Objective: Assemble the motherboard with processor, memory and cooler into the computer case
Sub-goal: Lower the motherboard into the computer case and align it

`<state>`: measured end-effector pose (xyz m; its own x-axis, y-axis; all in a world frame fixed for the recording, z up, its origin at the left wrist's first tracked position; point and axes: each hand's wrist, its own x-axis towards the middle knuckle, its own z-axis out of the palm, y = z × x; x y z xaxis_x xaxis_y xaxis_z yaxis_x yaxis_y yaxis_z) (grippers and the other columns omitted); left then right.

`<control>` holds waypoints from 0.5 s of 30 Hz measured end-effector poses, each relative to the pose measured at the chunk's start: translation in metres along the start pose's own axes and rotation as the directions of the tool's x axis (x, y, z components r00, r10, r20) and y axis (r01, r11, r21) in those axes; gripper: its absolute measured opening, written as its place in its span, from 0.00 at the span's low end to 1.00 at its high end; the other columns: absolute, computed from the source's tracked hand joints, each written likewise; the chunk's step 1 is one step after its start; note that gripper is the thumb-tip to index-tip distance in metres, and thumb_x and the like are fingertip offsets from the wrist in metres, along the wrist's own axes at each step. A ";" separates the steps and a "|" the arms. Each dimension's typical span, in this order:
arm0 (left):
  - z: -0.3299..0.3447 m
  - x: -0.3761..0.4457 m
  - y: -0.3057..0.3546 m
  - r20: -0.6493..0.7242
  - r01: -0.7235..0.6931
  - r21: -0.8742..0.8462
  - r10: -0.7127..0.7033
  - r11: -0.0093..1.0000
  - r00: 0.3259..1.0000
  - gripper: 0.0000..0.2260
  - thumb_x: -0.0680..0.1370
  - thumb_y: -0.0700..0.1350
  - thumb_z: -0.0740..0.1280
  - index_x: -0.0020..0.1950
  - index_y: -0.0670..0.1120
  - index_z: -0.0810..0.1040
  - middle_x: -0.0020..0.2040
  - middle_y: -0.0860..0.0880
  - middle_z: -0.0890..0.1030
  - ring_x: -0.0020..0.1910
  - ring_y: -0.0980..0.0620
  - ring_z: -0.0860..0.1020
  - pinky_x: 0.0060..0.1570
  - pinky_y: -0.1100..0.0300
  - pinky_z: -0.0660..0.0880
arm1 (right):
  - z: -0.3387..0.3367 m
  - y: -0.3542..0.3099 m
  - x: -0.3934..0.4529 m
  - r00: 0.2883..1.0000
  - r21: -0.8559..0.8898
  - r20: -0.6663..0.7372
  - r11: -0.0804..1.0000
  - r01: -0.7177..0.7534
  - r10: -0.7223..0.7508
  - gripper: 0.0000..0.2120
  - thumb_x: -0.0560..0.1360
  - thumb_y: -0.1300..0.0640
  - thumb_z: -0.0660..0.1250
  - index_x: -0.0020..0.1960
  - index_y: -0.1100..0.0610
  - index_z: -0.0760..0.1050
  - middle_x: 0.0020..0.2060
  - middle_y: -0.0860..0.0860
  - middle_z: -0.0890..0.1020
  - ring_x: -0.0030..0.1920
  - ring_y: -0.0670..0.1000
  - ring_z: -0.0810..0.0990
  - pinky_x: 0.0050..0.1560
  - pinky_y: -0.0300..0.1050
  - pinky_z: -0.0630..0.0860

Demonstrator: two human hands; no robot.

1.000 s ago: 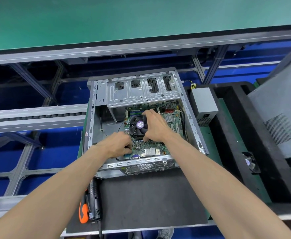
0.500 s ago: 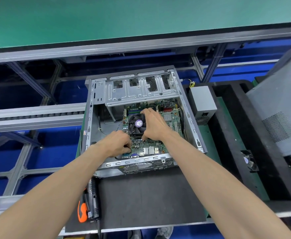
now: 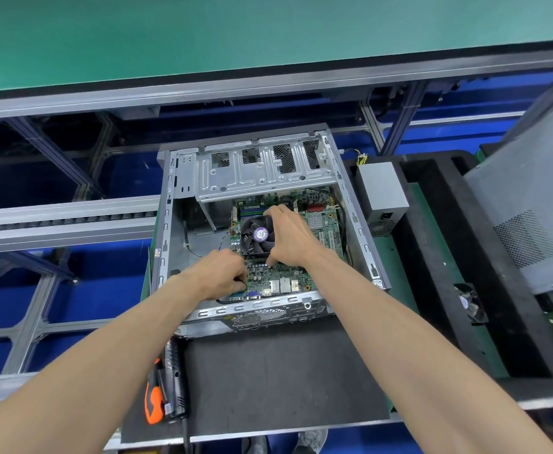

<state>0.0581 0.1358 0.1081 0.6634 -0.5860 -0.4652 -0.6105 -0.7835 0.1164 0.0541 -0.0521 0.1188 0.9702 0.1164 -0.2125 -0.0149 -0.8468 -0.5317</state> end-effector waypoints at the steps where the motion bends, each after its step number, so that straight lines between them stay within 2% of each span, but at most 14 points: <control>1: 0.000 0.000 0.000 0.001 0.003 0.000 -0.003 1.000 1.000 0.06 0.78 0.49 0.70 0.50 0.48 0.85 0.48 0.50 0.83 0.48 0.48 0.80 0.49 0.52 0.78 | 0.000 0.000 0.000 1.000 0.000 0.002 1.000 0.000 0.000 0.51 0.59 0.56 0.87 0.75 0.61 0.64 0.66 0.55 0.73 0.63 0.57 0.74 0.59 0.48 0.73; 7: -0.001 0.000 0.001 -0.035 0.006 -0.009 -0.006 1.000 0.999 0.05 0.77 0.49 0.72 0.47 0.49 0.83 0.45 0.51 0.83 0.45 0.48 0.80 0.47 0.50 0.79 | 0.000 -0.001 -0.001 1.000 0.006 0.002 1.000 -0.009 0.009 0.51 0.59 0.56 0.87 0.75 0.60 0.64 0.66 0.55 0.72 0.64 0.57 0.73 0.59 0.47 0.72; 12: -0.004 0.001 0.003 -0.049 -0.050 0.036 0.051 0.998 0.997 0.05 0.76 0.48 0.71 0.43 0.48 0.83 0.42 0.51 0.83 0.41 0.51 0.76 0.43 0.54 0.76 | 0.000 0.000 -0.001 1.000 0.009 0.003 1.000 -0.010 0.010 0.51 0.59 0.57 0.87 0.75 0.60 0.64 0.67 0.55 0.72 0.65 0.57 0.73 0.58 0.47 0.71; 15: -0.004 0.003 0.004 -0.035 -0.064 0.053 0.066 0.996 0.997 0.06 0.76 0.48 0.71 0.43 0.48 0.83 0.43 0.51 0.83 0.42 0.50 0.77 0.44 0.53 0.77 | 0.000 0.001 -0.001 1.000 -0.003 0.005 1.000 -0.008 0.008 0.51 0.59 0.57 0.87 0.75 0.60 0.63 0.68 0.55 0.71 0.65 0.58 0.73 0.59 0.47 0.72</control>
<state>0.0596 0.1298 0.1109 0.6364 -0.6436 -0.4251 -0.6741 -0.7320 0.0990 0.0530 -0.0531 0.1185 0.9690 0.1122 -0.2203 -0.0217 -0.8490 -0.5279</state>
